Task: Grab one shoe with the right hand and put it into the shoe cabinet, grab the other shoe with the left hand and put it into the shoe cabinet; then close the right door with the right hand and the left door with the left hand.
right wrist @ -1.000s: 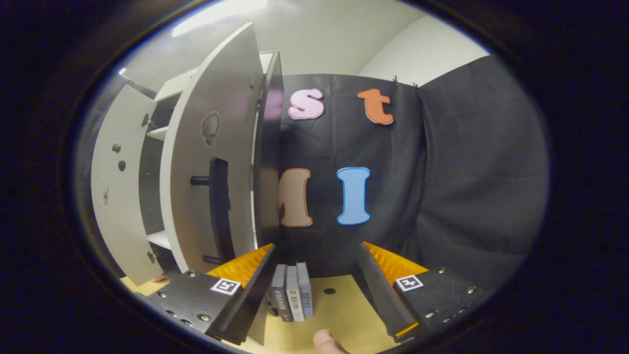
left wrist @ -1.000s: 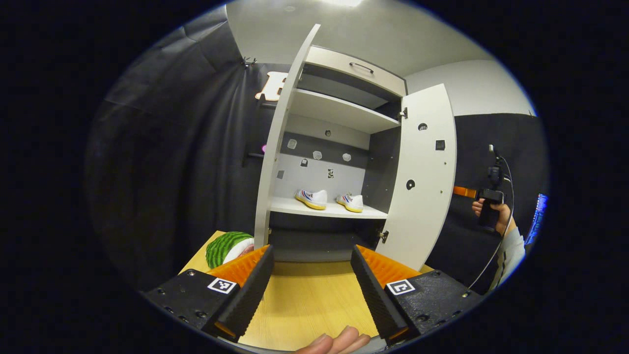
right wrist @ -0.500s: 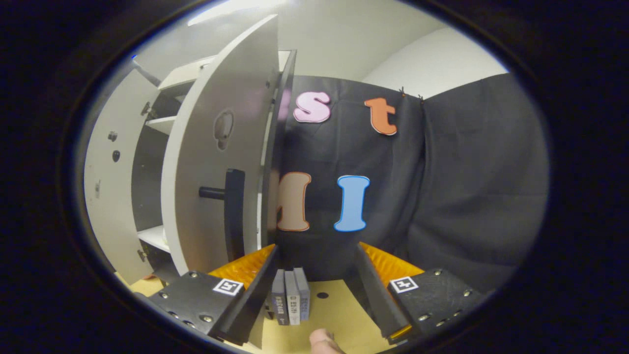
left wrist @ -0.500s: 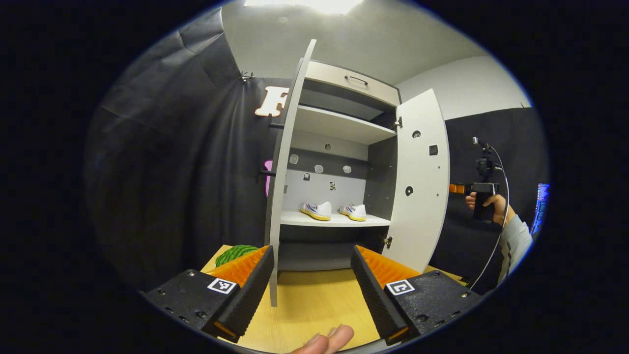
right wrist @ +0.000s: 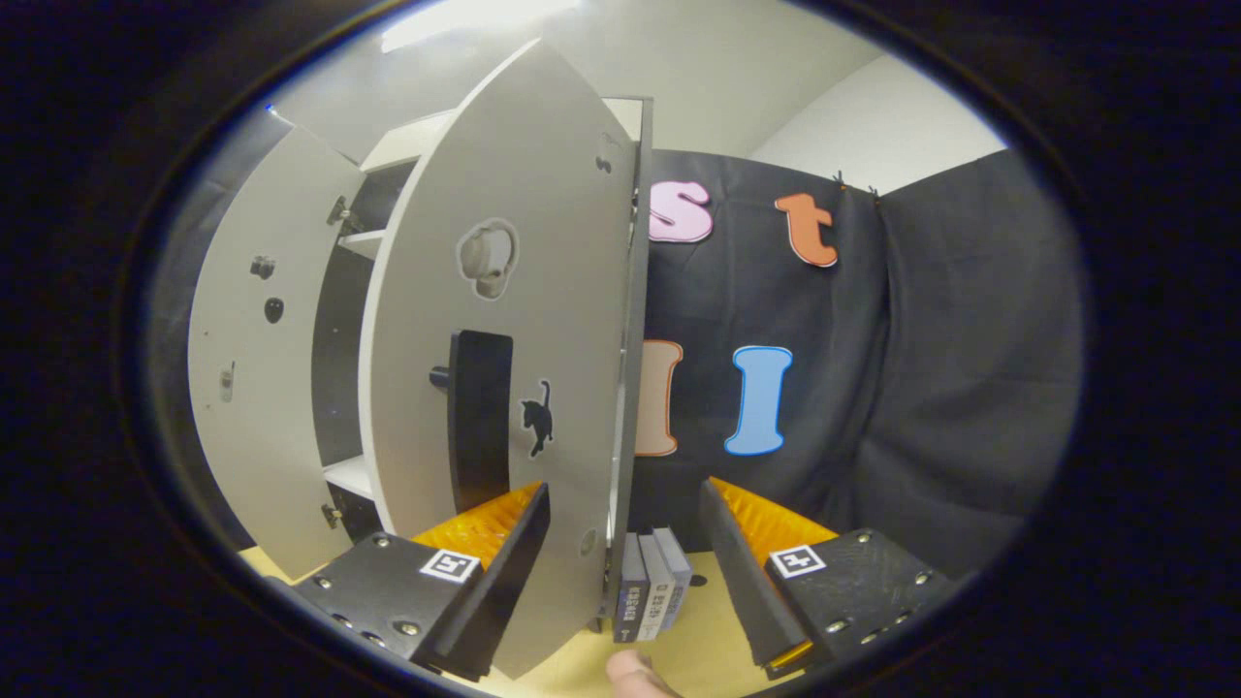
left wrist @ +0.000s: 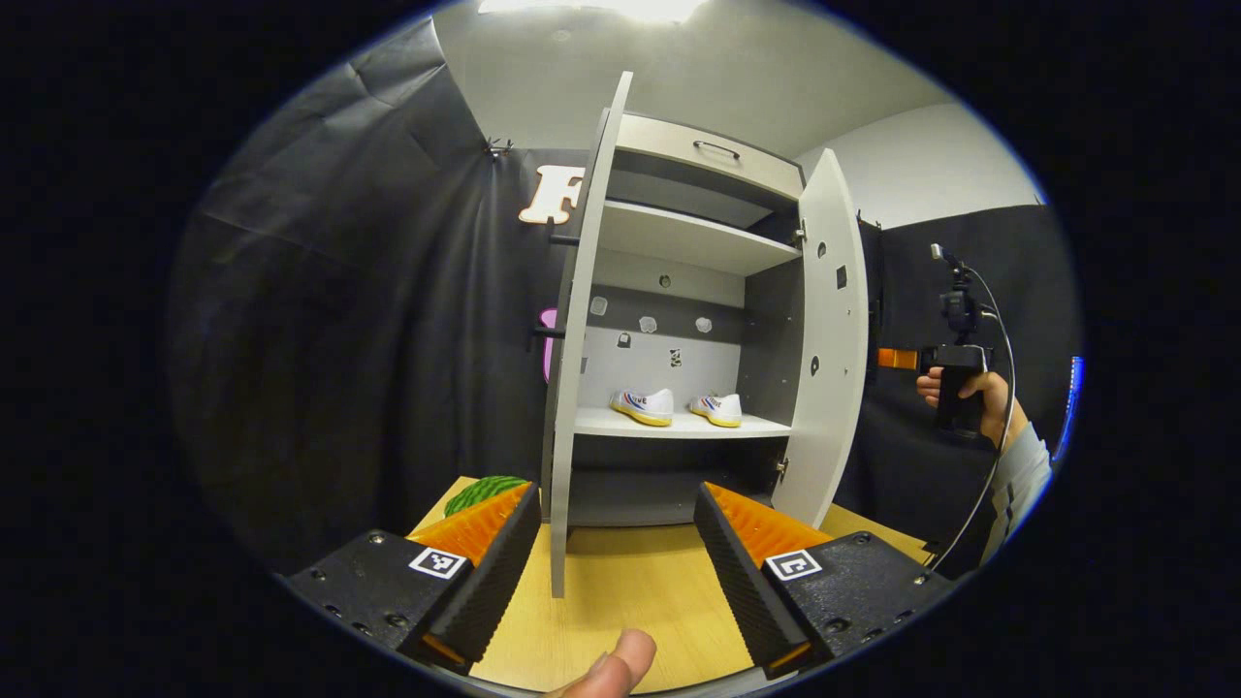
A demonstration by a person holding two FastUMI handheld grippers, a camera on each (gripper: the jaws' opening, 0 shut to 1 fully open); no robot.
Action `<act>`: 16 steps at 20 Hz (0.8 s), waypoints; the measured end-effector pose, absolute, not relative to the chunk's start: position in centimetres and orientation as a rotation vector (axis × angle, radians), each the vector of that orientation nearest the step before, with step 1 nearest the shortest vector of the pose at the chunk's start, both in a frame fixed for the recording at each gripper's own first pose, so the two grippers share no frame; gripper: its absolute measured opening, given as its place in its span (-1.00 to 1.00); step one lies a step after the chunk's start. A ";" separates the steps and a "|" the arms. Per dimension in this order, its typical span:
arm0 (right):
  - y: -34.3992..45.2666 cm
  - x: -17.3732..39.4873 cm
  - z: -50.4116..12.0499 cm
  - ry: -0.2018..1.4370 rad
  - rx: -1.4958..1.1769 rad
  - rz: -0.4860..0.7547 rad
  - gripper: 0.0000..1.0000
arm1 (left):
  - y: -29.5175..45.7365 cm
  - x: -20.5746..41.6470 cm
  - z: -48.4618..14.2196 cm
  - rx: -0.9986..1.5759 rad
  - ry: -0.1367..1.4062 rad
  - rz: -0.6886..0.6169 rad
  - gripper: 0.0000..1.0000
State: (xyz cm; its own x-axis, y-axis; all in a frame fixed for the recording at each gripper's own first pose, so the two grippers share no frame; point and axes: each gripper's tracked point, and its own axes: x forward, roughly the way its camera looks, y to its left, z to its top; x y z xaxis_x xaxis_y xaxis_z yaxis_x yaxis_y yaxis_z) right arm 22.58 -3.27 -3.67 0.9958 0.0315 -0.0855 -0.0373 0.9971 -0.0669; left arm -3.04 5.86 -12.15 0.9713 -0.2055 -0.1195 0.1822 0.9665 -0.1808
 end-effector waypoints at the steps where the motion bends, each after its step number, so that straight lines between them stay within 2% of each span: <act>1: -2.7 22.6 -3.7 0.083 -0.066 0.034 0.87 | 6.1 -3.2 -12.0 -0.163 0.136 -0.193 0.93; 3: -1.5 22.9 -3.9 0.084 -0.038 0.039 0.83 | 6.3 -3.2 -12.2 -0.160 0.143 -0.190 0.84; 4: -0.8 22.9 -4.2 0.088 -0.023 0.043 0.83 | 6.3 -3.2 -12.2 -0.161 0.141 -0.190 0.92; 6: 1.0 22.8 -4.9 0.099 -0.013 0.079 0.83 | 7.1 -2.7 -12.4 -0.149 0.146 -0.171 0.86; 8: 2.6 22.2 -4.8 0.078 -0.020 0.117 0.84 | 7.8 -2.5 -12.3 -0.133 0.146 -0.155 0.93; 9: 2.1 22.1 -4.6 0.056 -0.039 0.086 0.96 | 8.3 -2.6 -12.1 -0.122 0.143 -0.141 0.93; 10: 1.2 21.6 -4.0 0.026 -0.050 0.053 0.96 | 9.0 -2.3 -11.9 -0.114 0.139 -0.127 0.84; 11: 0.7 21.1 -3.5 0.005 -0.047 0.040 0.96 | 9.6 -2.1 -11.7 -0.105 0.131 -0.115 0.92; 12: 1.0 20.6 -3.4 -0.003 -0.040 0.048 0.96 | 10.2 -2.1 -11.5 -0.097 0.125 -0.100 0.84; 13: 1.1 20.0 -3.7 0.002 -0.026 0.064 0.95 | 11.1 -1.8 -10.9 -0.090 0.120 -0.083 0.92; 16: -0.1 18.8 -4.2 0.015 0.006 0.081 0.97 | 13.2 -0.6 -10.4 -0.086 0.104 -0.038 0.92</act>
